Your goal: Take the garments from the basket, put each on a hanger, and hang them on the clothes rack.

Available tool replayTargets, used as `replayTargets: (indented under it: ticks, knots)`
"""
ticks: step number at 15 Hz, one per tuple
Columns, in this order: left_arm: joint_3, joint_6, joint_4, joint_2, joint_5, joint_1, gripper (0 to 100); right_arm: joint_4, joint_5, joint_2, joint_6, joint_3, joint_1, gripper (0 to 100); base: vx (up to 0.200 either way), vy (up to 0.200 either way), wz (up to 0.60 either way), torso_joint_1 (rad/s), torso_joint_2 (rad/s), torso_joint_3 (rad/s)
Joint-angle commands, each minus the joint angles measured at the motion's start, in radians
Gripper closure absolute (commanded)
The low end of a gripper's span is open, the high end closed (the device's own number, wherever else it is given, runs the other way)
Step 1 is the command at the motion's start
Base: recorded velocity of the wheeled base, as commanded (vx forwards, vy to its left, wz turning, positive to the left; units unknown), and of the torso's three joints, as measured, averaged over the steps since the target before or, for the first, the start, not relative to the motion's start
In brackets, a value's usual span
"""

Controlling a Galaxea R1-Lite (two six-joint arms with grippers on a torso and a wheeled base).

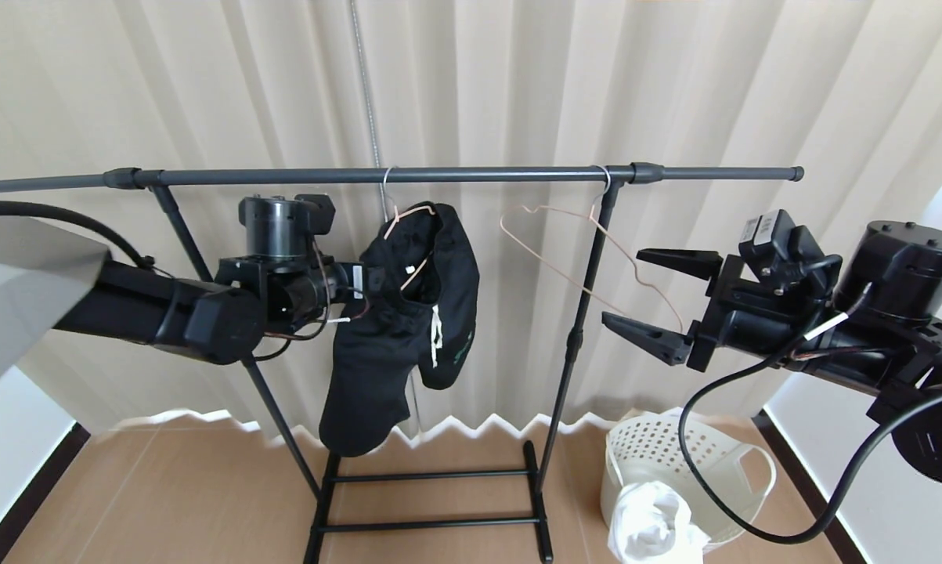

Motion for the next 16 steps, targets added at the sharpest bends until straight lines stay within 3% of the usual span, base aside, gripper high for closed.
replayTargets:
  ticks: [1, 2, 3, 4, 5, 6, 8, 10, 11, 12, 14, 15, 16]
  knots:
    - [0.206, 0.016, 0.000, -0.289, 0.001, -0.042, 0, 0.000, -0.026, -0.066, 0.061, -0.007, -0.004, 0, 0.000, 0.000, 0.00, 0.000, 0.00, 0.000]
    - [0.367, 0.025, -0.002, -0.439, 0.001, -0.071, 0, 0.006, -0.054, -0.138, 0.206, -0.019, -0.019, 0, 0.000, 0.000, 0.00, 0.000, 0.00, 0.000]
    - [0.384, 0.027, -0.002, -0.454, 0.001, -0.074, 0, 0.008, -0.062, -0.149, 0.223, -0.020, -0.024, 0, 0.000, 0.000, 0.00, 0.000, 0.00, 0.000]
    - [0.575, 0.030, -0.004, -0.644, 0.001, -0.094, 0, 0.052, -0.128, -0.259, 0.358, -0.025, -0.127, 0, 0.000, 0.000, 0.00, 0.000, 0.00, 0.000]
    - [0.634, 0.030, -0.004, -0.706, 0.001, -0.097, 0, 0.106, -0.129, -0.300, 0.373, -0.016, -0.150, 0, 0.000, 0.000, 0.00, 0.000, 0.00, 0.000]
    - [0.765, 0.030, -0.002, -0.842, 0.000, -0.098, 0, 0.299, -0.143, -0.449, 0.374, 0.053, -0.164, 0, 0.000, 0.000, 0.00, 0.000, 0.00, 0.000]
    - [0.924, 0.030, -0.004, -0.988, 0.001, -0.097, 0, 0.499, -0.224, -0.661, 0.364, 0.179, -0.159, 0, 0.000, 0.000, 0.00, 0.000, 0.00, 0.000]
    - [1.029, 0.028, -0.004, -1.060, 0.001, -0.095, 0, 0.545, -0.276, -0.758, 0.328, 0.277, -0.158, 0, 0.000, 0.000, 0.00, 0.000, 0.00, 0.000]
    - [1.125, 0.030, -0.004, -1.134, 0.001, -0.091, 0, 0.549, -0.342, -0.828, 0.287, 0.426, -0.153, 0, 0.000, 0.000, 0.00, 0.000, 0.00, 0.000]
    - [1.145, 0.028, -0.002, -1.157, 0.001, -0.091, 0, 0.551, -0.355, -0.845, 0.270, 0.464, -0.147, 0, 0.000, 0.000, 0.00, 0.000, 0.00, 0.000]
    - [1.234, 0.027, -0.002, -1.233, 0.001, -0.089, 0, 0.552, -0.418, -0.943, 0.186, 0.656, -0.136, 0, 0.000, 0.000, 0.00, 0.000, 0.00, 0.000]
    - [1.237, 0.027, -0.002, -1.257, 0.000, -0.089, 0, 0.561, -0.428, -0.988, 0.178, 0.697, -0.136, 0, 0.000, 0.000, 0.00, 0.000, 0.00, 0.000]
    - [1.237, 0.027, 0.015, -1.276, -0.002, -0.091, 0, 0.644, -0.439, -1.046, 0.181, 0.697, -0.138, 0, 0.000, 0.000, 0.00, 0.000, 0.00, 0.000]
